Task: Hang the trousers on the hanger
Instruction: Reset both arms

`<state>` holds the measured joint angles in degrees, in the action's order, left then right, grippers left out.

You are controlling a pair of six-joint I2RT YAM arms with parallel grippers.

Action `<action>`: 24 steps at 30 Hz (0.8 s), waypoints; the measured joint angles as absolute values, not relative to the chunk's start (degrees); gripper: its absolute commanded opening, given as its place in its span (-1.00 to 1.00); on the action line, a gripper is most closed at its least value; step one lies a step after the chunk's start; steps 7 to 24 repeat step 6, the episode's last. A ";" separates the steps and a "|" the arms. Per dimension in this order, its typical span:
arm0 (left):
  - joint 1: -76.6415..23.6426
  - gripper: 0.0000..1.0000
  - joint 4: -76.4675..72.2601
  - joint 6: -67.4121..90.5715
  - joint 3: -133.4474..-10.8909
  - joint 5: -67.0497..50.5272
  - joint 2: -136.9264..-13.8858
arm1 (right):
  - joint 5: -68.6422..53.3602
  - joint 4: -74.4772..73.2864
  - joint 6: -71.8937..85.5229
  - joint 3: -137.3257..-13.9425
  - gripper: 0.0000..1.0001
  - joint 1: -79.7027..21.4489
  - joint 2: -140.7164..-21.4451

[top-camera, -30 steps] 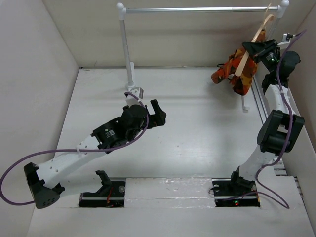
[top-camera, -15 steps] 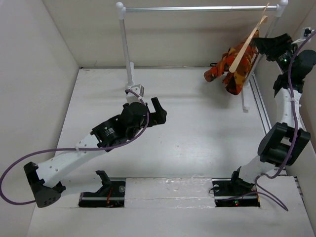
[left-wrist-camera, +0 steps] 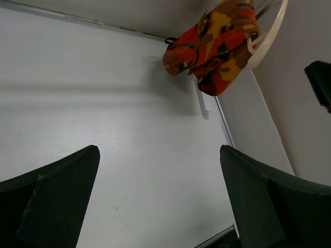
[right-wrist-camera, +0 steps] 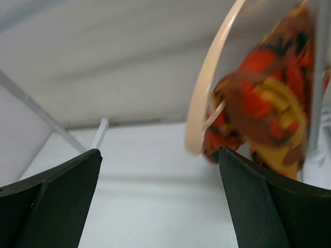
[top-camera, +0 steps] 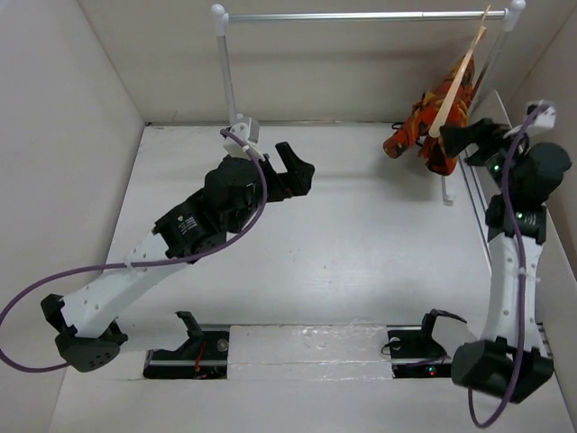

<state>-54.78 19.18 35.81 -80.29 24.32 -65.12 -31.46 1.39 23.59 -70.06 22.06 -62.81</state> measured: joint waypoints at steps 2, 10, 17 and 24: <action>-54.72 0.98 19.18 35.83 -80.23 23.05 -65.78 | -29.45 -1.13 21.52 -63.02 1.00 17.80 -56.64; -54.72 0.98 18.76 36.40 -77.03 20.23 -66.59 | -25.23 -9.08 16.99 -50.26 1.00 10.83 -47.88; -54.72 0.98 18.76 36.40 -77.03 20.23 -66.59 | -25.23 -9.08 16.99 -50.26 1.00 10.83 -47.88; -54.72 0.98 18.76 36.40 -77.03 20.23 -66.59 | -25.23 -9.08 16.99 -50.26 1.00 10.83 -47.88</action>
